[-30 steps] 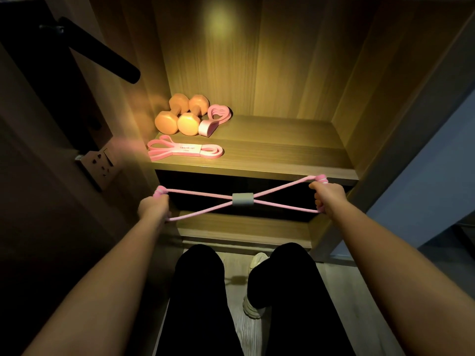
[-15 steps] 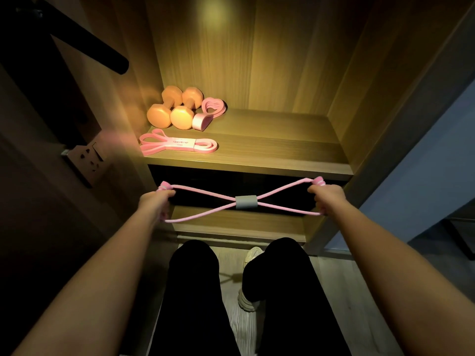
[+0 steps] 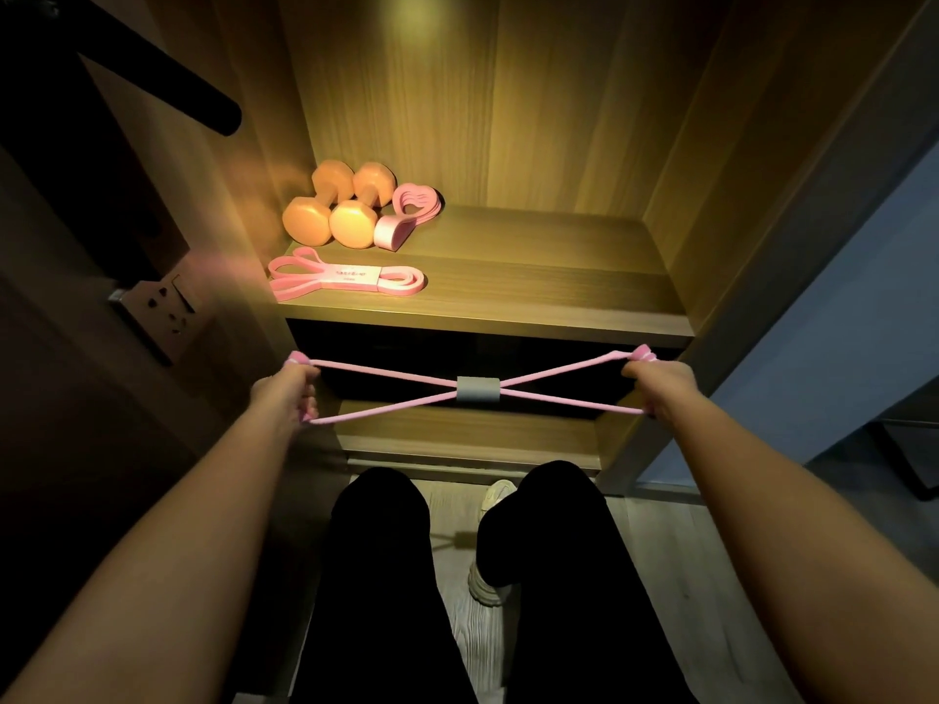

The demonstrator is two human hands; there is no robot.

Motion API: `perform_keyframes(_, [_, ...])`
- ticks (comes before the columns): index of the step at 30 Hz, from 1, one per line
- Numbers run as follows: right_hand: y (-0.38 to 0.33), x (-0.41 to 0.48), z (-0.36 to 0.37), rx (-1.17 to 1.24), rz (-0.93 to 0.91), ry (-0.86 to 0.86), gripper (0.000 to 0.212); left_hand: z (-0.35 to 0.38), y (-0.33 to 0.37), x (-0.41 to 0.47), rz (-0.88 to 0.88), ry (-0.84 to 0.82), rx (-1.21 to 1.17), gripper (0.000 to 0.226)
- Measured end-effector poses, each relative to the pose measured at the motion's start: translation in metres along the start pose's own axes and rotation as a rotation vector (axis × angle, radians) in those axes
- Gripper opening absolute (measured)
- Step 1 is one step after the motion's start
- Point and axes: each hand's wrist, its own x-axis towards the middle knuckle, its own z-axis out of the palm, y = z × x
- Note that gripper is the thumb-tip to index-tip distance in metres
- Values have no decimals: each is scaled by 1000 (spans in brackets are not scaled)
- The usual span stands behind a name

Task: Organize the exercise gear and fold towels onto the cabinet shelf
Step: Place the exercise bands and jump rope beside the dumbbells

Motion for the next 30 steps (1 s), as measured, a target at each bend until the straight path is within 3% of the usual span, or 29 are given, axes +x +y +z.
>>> perform_keyframes(5, [-16,-16,28,78,-9,-116,16,20,1,-23,102,-118,185,12])
perform_keyframes(12, [-30,-62,70,142,-40,-431,5,60,3,-62,67,-377,64,16])
perform_keyframes(18, [-30,-91,94,156,-51,-643,8,82,-12,-74,149,-339,308,28])
perform_keyframes(23, [-28,-98,105,137,-23,-717,6,85,-21,-74,29,-458,179,31])
perform_keyframes(30, [-22,-95,113,65,-60,-687,10,82,-23,-74,89,-501,198,9])
